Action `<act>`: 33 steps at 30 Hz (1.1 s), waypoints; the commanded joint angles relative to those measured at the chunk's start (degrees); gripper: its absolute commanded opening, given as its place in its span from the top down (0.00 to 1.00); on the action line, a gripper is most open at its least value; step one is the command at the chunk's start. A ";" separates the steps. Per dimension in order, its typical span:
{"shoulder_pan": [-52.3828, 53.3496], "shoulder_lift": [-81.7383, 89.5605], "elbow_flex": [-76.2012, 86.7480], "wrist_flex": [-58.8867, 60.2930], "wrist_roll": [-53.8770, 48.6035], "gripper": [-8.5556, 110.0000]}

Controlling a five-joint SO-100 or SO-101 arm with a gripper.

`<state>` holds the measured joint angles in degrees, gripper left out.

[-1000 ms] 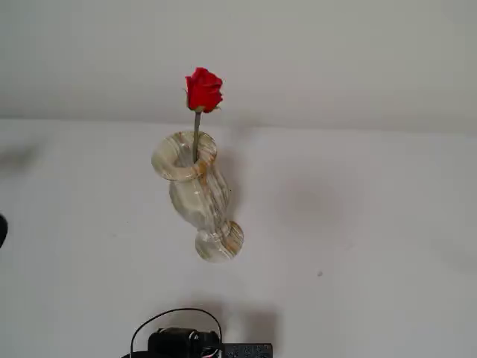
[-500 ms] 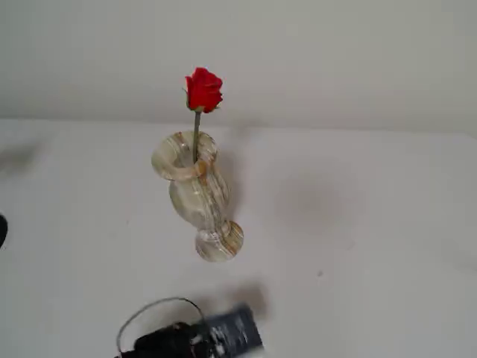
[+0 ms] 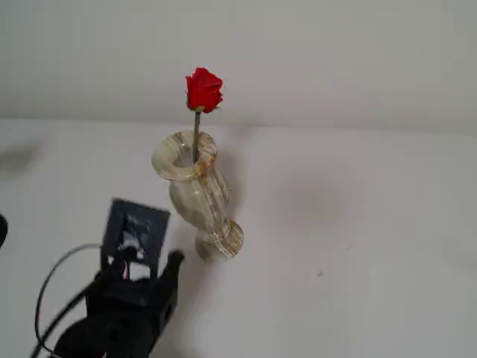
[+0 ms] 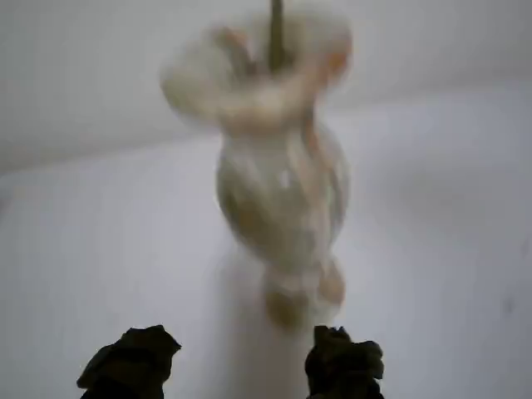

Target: Pick up rose from vase and place it onto the table

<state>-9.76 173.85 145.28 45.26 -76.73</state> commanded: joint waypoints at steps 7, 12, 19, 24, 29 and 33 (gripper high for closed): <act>2.90 -29.79 -21.62 -21.62 -5.45 0.71; 3.60 -39.29 -30.76 -23.64 -5.80 0.71; 4.92 -47.64 -34.28 -30.23 -6.68 0.72; 5.27 -52.38 -37.00 -32.08 -6.68 0.73; 5.80 -57.39 -41.13 -33.40 -6.68 0.75; 6.42 -59.50 -43.77 -33.40 -7.12 0.80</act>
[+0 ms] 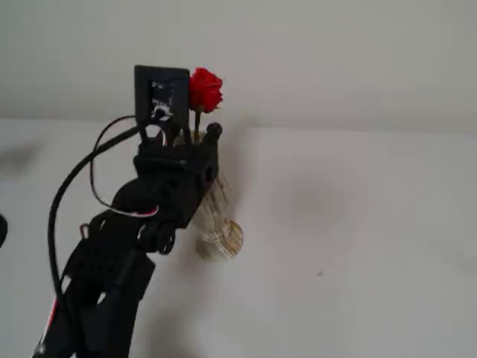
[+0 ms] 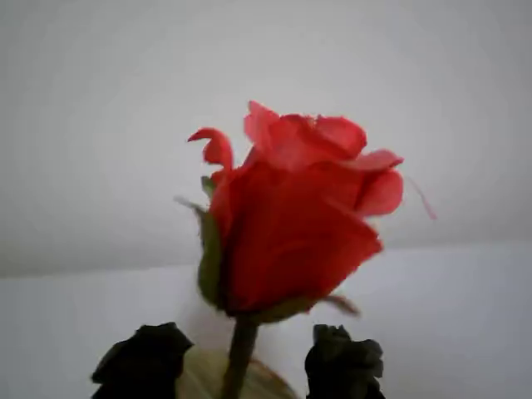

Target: Pick up rose from vase and place it onto the table

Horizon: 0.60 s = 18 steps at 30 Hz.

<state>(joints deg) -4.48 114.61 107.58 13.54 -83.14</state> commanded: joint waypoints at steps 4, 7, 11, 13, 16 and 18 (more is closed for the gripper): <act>1.41 -1.32 -8.44 -1.41 -1.23 0.87; 1.67 -2.64 -10.63 -1.41 -1.32 0.93; 1.76 -3.87 -12.92 -1.41 -2.72 0.93; 1.85 -3.69 -14.06 -1.32 -3.78 0.93; 2.37 -3.60 -17.93 -0.62 -6.06 0.93; 2.99 -3.60 -21.71 0.88 -7.73 0.93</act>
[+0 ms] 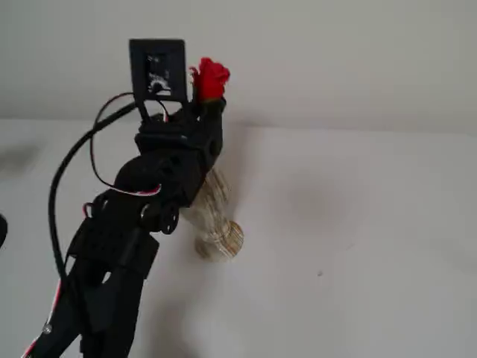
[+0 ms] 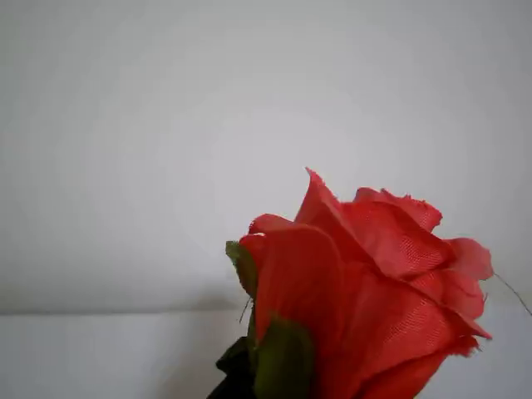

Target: Pick up rose from vase and place it onto the table

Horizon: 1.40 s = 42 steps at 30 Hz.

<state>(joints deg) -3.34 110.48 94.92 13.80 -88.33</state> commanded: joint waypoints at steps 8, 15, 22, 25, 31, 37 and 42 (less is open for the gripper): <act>8.53 1.49 -20.65 1.23 -11.60 0.93; 19.42 2.11 -28.12 3.96 -18.98 0.93; 30.41 5.71 -27.60 16.61 -27.51 0.93; 32.43 8.79 -27.51 31.55 -28.48 0.93; 32.43 18.11 -15.38 48.60 -29.00 0.93; 30.32 35.95 17.14 41.40 -30.23 0.93; 29.36 48.60 42.28 26.81 -29.71 0.93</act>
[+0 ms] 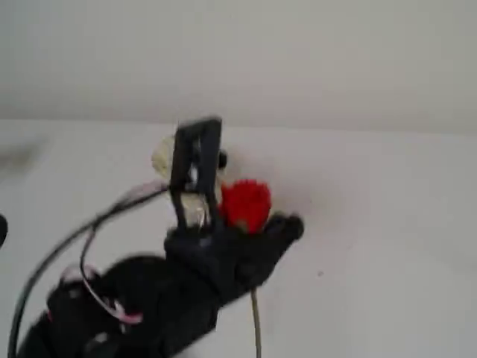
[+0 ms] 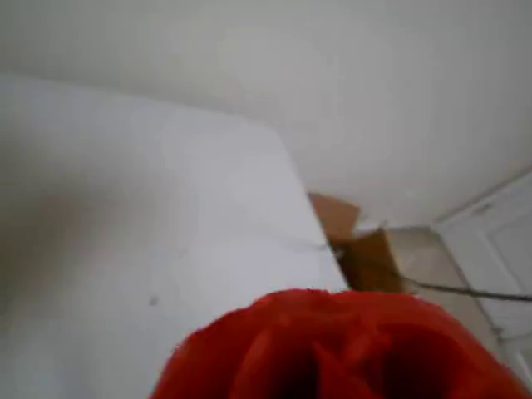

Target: Pick up rose from vase and place it onto the table

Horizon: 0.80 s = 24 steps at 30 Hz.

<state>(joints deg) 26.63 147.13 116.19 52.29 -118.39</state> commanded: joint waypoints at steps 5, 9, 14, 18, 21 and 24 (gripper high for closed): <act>-2.02 17.67 35.24 -19.86 4.75 0.93; -2.81 17.49 45.44 -31.29 7.38 0.93; -5.01 13.27 52.73 -43.24 10.37 0.93; -7.73 3.96 52.21 -53.00 13.89 0.93; -8.70 -6.68 50.63 -64.16 15.38 0.91; -8.61 -18.54 45.09 -71.37 16.52 0.88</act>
<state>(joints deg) 18.54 142.56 168.40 -6.50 -103.62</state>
